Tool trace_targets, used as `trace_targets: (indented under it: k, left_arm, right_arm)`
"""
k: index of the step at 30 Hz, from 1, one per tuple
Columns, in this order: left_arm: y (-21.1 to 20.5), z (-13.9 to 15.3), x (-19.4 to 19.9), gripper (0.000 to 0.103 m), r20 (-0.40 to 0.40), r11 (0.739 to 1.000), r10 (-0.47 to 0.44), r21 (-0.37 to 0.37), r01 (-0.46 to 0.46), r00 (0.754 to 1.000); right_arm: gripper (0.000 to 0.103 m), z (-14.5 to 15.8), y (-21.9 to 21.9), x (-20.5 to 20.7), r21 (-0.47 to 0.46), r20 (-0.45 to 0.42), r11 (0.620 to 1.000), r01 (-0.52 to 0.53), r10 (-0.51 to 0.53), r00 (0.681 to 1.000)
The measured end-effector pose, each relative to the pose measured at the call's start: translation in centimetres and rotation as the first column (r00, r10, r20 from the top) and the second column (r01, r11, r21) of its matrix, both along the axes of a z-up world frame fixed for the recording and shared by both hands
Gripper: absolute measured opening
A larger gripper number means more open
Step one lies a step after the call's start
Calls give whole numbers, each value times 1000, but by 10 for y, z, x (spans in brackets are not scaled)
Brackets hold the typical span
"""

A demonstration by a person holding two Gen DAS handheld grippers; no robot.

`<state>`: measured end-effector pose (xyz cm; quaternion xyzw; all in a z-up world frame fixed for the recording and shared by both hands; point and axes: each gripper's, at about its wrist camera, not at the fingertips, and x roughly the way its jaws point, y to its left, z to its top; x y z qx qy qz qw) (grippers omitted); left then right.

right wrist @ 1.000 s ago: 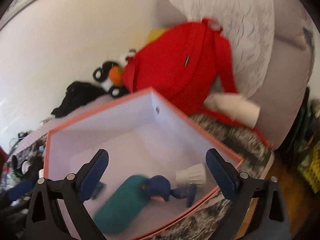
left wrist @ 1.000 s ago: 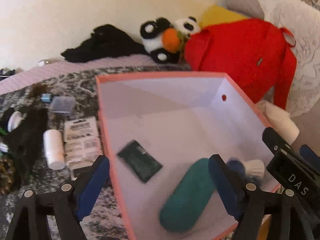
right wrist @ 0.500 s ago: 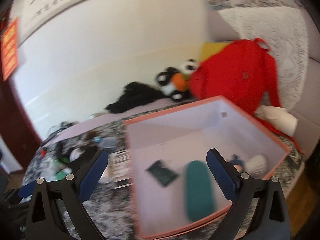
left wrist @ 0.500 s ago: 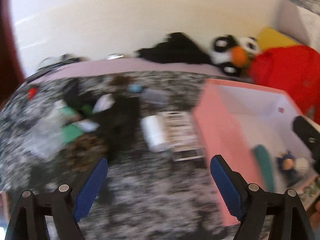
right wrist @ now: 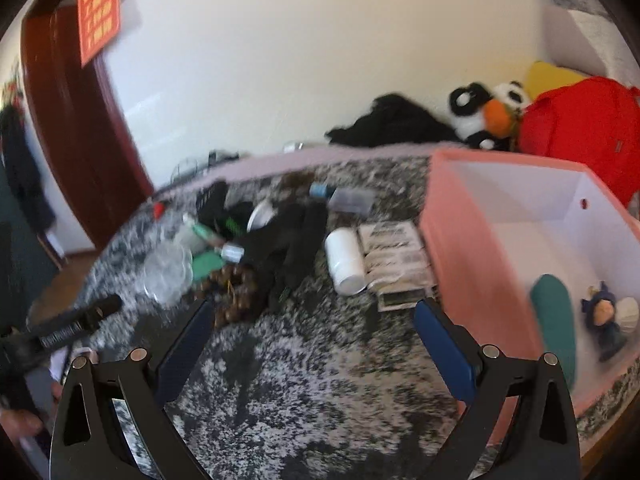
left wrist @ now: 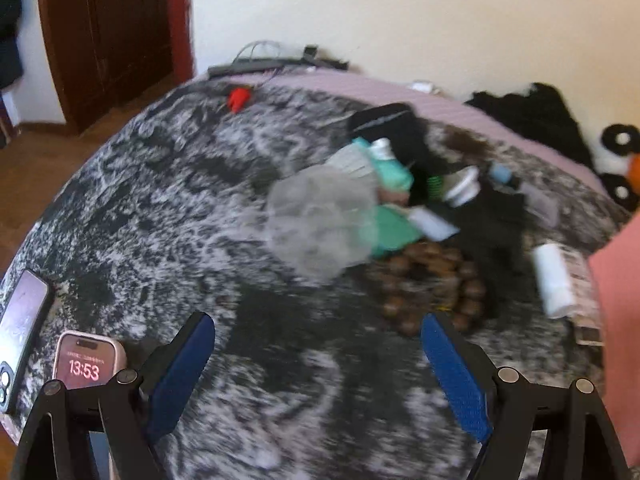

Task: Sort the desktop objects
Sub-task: 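Grasp the clear plastic container with the left tool while the right tool grasps the bead bracelet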

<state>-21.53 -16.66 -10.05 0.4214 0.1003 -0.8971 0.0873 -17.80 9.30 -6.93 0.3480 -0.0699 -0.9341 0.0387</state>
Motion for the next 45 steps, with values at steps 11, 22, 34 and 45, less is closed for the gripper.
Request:
trace_targets:
  k: [11, 22, 34, 45]
  left_arm:
    - [-36, -39, -67, 88, 94, 999, 11, 49, -16, 995]
    - [-49, -78, -115, 92, 167, 982, 44, 172, -73, 985]
    - [-38, -85, -147, 103, 124, 971, -18, 237, -12, 992]
    - [-28, -74, -147, 16, 148, 984, -59, 173, 33, 987]
  right_arm:
    - [101, -68, -25, -72, -69, 207, 997, -16, 30, 978]
    - [102, -118, -54, -123, -236, 340, 968, -83, 162, 926]
    - [103, -121, -66, -148, -285, 300, 951, -118, 205, 932]
    - [59, -122, -105, -137, -72, 273, 972, -222, 234, 933]
